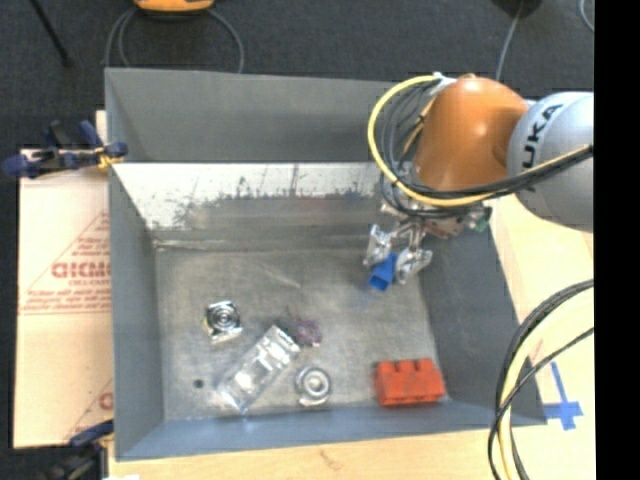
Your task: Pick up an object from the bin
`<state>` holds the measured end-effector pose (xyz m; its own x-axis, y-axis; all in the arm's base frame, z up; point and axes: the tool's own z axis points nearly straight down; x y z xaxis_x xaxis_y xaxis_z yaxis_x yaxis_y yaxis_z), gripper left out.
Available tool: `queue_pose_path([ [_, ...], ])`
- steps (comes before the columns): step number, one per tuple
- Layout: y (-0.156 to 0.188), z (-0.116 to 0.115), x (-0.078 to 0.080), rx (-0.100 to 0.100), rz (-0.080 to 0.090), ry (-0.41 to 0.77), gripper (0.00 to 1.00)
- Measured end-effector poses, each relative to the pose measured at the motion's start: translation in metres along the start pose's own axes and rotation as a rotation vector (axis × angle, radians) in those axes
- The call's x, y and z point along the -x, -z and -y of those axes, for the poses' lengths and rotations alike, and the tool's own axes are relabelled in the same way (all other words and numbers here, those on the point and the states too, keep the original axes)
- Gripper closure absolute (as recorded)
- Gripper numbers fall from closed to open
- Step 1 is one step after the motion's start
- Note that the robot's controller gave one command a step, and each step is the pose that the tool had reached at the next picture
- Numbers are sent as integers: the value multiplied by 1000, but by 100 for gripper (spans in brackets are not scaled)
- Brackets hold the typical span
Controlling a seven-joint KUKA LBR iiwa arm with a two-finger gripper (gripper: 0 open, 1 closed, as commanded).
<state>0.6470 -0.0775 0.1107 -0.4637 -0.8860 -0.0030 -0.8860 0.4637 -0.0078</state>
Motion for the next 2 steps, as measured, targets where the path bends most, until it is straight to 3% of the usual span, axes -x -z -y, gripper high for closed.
queue_pose_path([
  [2, 8, 3, 1, 2, 2, -10, 100],
])
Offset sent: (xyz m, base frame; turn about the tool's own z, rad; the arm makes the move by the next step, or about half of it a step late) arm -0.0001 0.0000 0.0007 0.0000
